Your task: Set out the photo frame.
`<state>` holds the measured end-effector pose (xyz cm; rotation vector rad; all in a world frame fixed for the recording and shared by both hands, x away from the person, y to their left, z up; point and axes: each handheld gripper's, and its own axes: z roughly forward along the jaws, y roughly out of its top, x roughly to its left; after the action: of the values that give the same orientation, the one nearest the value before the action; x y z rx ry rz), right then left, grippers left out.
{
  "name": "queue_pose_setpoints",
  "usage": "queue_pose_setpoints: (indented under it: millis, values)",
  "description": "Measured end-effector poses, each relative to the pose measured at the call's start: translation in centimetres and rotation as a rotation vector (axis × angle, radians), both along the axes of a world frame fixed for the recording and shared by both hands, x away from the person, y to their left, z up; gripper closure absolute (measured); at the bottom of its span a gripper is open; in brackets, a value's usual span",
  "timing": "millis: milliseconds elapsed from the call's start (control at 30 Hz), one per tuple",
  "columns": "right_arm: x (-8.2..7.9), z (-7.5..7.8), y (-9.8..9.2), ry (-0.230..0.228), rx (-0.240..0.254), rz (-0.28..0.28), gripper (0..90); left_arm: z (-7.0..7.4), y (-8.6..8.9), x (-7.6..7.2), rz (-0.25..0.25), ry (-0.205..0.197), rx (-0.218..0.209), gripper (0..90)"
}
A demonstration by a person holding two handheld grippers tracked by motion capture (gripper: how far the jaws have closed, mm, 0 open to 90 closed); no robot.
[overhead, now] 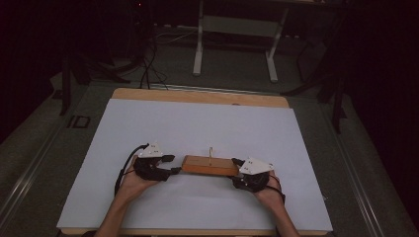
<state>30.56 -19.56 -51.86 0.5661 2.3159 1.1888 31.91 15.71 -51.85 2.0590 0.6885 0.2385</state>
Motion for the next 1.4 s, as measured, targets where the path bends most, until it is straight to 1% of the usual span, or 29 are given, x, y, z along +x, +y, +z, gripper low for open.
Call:
queue_pose_setpoints:
  millis: [100,200,267,300,367,400,467,500,567,633,700,733,767,1000,1133,1300,1400]
  values:
    - [0.1,0.0,0.0,0.000,0.003,0.002,48.6,-0.1,-0.5,-0.1,-0.015,-0.015,0.021,42.5]
    - [0.1,0.0,-0.1,0.004,0.004,0.002,48.7,-0.1,-1.0,-0.1,-0.015,-0.036,0.038,40.5]
    - [0.1,0.0,-0.1,0.005,0.005,0.002,48.7,0.0,-1.3,-0.2,-0.019,-0.042,0.039,39.8]
    - [0.1,0.1,-0.1,0.007,0.006,0.001,48.7,0.2,-1.7,-0.2,-0.033,-0.052,0.033,39.8]
    - [0.2,0.1,-0.1,0.010,0.013,0.001,48.7,0.3,-2.1,-0.2,-0.029,-0.067,0.032,38.2]
    - [0.2,0.1,-0.1,0.011,0.013,0.001,48.7,0.3,-2.2,-0.1,-0.028,-0.067,0.028,37.9]
    - [0.2,0.1,-0.1,0.012,0.014,0.001,48.7,0.3,-2.4,-0.1,-0.027,-0.070,0.036,36.8]
    - [0.2,0.1,-0.1,0.012,0.013,0.001,48.7,0.2,-2.8,-0.1,-0.027,-0.079,0.053,36.8]
    - [0.3,0.1,-0.1,0.015,0.014,0.002,48.7,0.2,-3.2,-0.1,-0.030,-0.088,0.067,36.6]
    - [0.3,0.1,-0.2,0.018,0.018,0.003,48.7,0.2,-3.6,0.0,-0.031,-0.101,0.070,36.6]
    - [0.3,0.1,-0.2,0.019,0.018,0.004,48.7,0.2,-3.6,0.0,-0.031,-0.101,0.070,36.9]
    - [0.4,0.1,-0.2,0.019,0.019,0.004,48.7,0.2,-4.3,0.0,-0.023,-0.130,0.082,36.8]
    - [0.4,0.1,-0.2,0.020,0.019,0.004,48.7,0.2,-4.4,0.1,-0.022,-0.141,0.091,36.7]
    - [0.5,0.2,-0.2,0.029,0.034,0.000,48.7,0.2,-4.8,0.4,-0.021,-0.157,0.086,38.4]
    - [0.6,0.2,-0.3,0.030,0.035,0.002,48.7,0.0,-5.3,0.4,-0.020,-0.169,0.102,39.0]
    - [0.7,0.2,-0.3,0.034,0.039,0.005,48.7,0.0,-5.3,0.6,-0.004,-0.177,0.109,44.4]
    - [0.8,0.2,-0.4,0.039,0.048,0.004,48.6,0.0,-5.3,0.6,-0.003,-0.180,0.111,45.5]
